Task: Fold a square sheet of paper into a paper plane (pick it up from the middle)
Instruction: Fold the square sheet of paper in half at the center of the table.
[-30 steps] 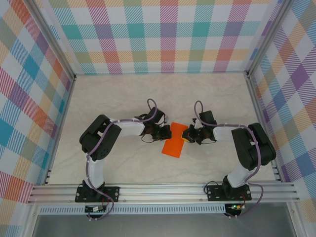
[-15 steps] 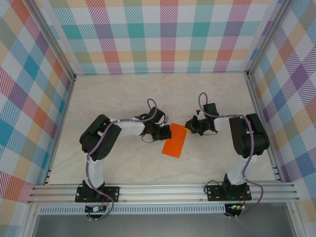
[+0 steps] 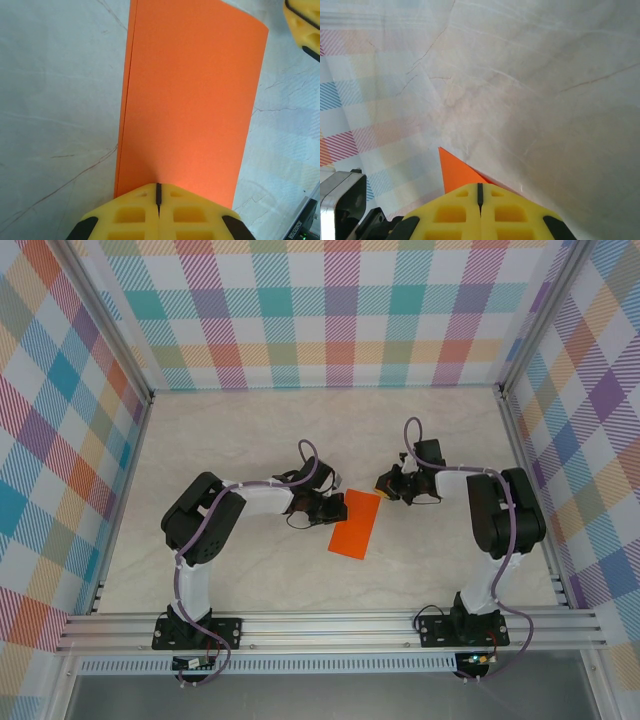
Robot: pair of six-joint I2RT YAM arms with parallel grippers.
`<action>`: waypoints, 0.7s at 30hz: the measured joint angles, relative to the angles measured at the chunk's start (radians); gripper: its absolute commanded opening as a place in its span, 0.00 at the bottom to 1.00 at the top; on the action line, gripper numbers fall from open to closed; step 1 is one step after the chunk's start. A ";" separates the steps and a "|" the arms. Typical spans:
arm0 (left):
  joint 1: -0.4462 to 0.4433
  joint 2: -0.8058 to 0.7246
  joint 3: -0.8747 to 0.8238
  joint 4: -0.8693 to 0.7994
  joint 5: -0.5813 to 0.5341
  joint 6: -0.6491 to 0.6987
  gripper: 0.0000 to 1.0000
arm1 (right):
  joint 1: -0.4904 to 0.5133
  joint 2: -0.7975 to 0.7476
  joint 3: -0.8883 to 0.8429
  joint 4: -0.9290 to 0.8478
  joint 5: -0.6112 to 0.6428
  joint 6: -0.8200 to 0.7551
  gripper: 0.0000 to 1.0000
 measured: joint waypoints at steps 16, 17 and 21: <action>0.000 -0.003 -0.002 0.002 0.000 -0.005 0.00 | -0.005 -0.046 -0.002 -0.103 0.019 -0.045 0.10; 0.000 -0.004 -0.002 0.002 0.000 -0.005 0.00 | -0.005 -0.080 -0.002 -0.126 0.025 -0.052 0.13; 0.000 -0.008 -0.009 0.012 0.000 -0.012 0.00 | -0.003 -0.222 -0.009 -0.171 0.037 -0.073 0.26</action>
